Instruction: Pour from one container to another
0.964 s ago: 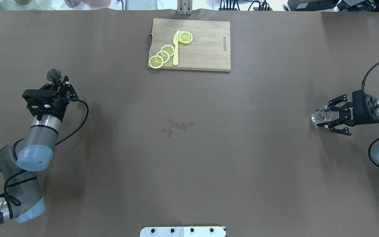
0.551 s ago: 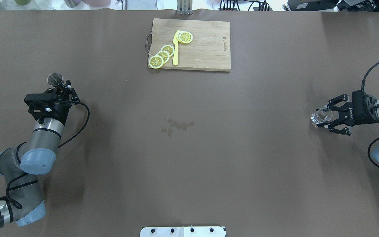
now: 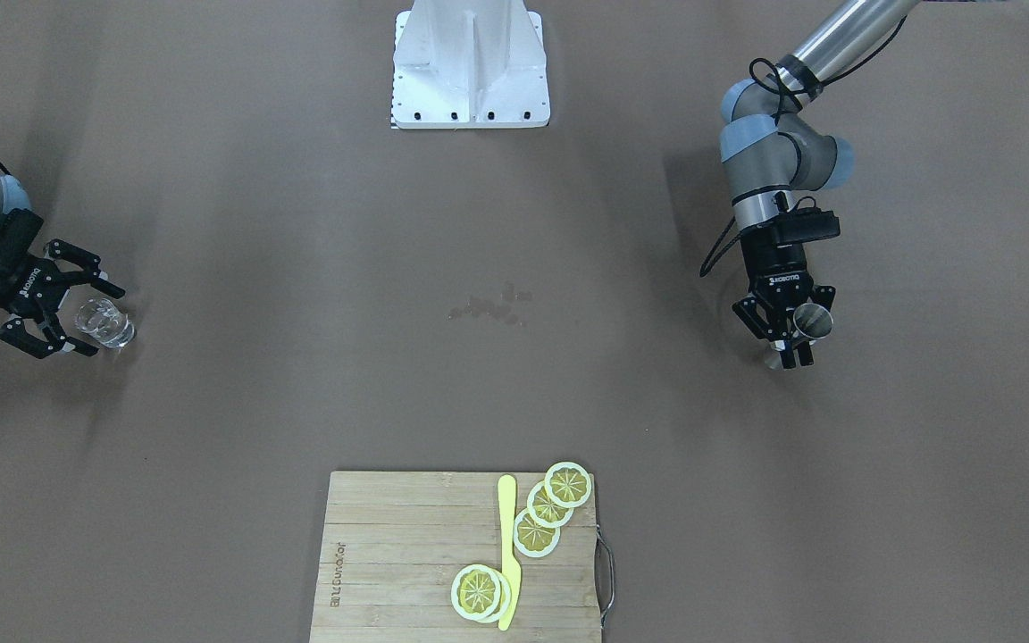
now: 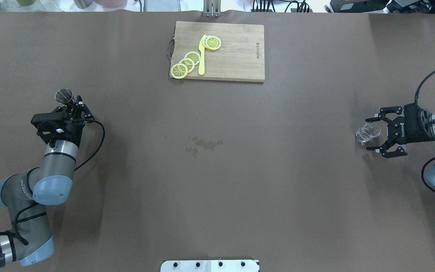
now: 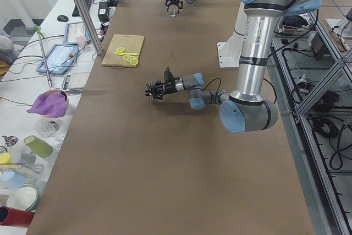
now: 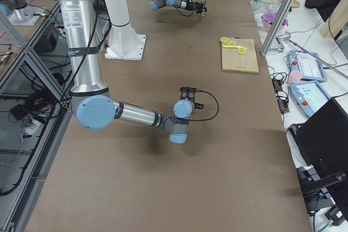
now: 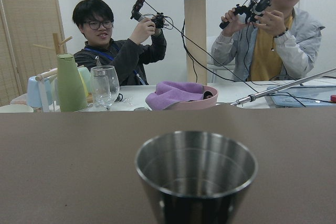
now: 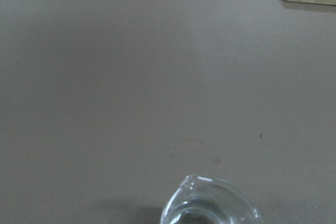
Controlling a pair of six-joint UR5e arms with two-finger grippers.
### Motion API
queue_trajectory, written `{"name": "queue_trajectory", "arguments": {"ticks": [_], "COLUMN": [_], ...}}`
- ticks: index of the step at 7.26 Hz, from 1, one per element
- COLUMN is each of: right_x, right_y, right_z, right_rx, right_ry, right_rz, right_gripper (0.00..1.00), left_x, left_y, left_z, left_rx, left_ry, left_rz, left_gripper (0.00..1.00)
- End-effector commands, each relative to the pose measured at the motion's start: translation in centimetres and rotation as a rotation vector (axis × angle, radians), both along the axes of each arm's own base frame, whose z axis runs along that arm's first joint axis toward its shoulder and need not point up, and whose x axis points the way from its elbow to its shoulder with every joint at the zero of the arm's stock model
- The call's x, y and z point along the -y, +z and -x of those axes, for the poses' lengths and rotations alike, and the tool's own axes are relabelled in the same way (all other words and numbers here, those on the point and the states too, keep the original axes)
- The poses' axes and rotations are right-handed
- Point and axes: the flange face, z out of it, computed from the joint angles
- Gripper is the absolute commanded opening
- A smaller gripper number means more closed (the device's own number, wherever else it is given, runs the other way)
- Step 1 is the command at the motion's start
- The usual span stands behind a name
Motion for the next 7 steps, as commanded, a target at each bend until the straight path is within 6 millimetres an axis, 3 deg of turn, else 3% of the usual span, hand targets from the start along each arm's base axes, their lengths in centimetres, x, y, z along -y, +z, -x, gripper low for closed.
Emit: {"name": "queue_trajectory", "arguments": {"ticks": [1,3,7], "right_x": [-0.2,-0.2,0.4], "right_y": [-0.2,-0.7,-0.4], "right_z": [-0.1,-0.8,-6.6], "right_rx": [0.008,0.025,0.048], "right_ry": [-0.014,-0.027,-0.045], "right_rz": [-0.001,-0.014,0.007], "right_gripper": [1.00,1.00,1.00], "left_x": [-1.4,-2.1,-2.5], "left_y": [0.2,0.3,-0.1], "left_z": [-1.4,-1.9,-2.1], "left_rx": [0.014,0.017,0.010], "left_ry": [0.005,0.017,0.028], "left_rz": [-0.010,-0.010,-0.012], "left_gripper": [0.00,0.00,0.03]}}
